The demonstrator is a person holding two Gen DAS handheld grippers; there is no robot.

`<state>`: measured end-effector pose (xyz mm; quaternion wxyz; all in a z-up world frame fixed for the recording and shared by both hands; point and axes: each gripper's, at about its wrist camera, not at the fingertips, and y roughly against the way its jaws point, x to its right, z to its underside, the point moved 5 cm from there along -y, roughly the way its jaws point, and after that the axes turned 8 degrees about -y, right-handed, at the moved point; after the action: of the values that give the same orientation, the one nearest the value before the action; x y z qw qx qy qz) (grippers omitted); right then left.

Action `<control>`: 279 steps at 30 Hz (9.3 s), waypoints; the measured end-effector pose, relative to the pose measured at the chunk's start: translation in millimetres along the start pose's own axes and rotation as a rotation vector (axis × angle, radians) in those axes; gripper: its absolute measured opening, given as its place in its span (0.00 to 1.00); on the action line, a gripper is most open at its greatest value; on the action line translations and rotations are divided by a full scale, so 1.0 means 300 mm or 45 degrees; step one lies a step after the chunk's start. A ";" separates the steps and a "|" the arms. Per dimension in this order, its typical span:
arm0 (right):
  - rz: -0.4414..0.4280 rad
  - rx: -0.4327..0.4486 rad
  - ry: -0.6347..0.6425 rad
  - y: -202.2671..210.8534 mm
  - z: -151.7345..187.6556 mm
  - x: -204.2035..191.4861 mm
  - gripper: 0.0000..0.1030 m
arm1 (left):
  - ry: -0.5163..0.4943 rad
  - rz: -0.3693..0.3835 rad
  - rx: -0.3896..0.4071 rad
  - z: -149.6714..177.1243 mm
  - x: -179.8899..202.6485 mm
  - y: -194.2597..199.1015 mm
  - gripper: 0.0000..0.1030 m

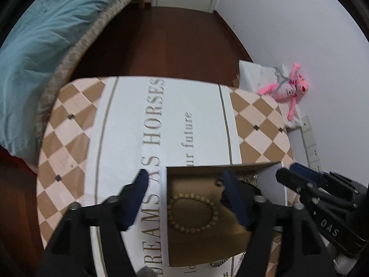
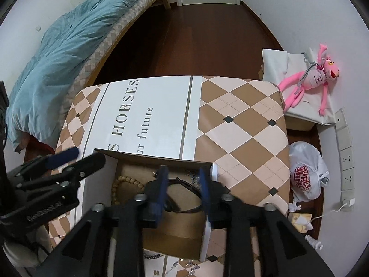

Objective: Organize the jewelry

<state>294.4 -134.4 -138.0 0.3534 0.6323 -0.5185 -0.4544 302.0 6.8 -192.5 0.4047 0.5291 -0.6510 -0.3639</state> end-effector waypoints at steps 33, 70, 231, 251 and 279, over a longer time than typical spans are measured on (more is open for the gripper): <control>0.201 -0.040 -0.144 -0.102 0.599 0.167 0.71 | -0.042 -0.370 -0.037 0.527 -0.032 0.010 0.98; 0.140 0.160 -0.296 0.067 0.626 0.336 0.02 | -0.175 0.016 -0.051 0.529 0.251 -0.095 0.02; 0.204 0.278 -0.305 0.000 0.572 0.291 0.08 | -0.186 -0.243 -0.001 0.451 0.190 -0.150 0.39; 0.087 0.370 -0.298 0.198 0.524 0.262 0.08 | -0.174 -0.041 0.101 0.463 0.237 0.058 0.10; -0.104 -0.072 -0.095 -0.002 0.076 0.041 0.11 | -0.032 -0.057 -0.055 0.019 0.034 0.052 0.42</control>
<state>273.9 -145.7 -148.8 0.3326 0.6253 -0.4921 -0.5062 289.4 -0.4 -179.4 0.3996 0.5302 -0.6360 -0.3933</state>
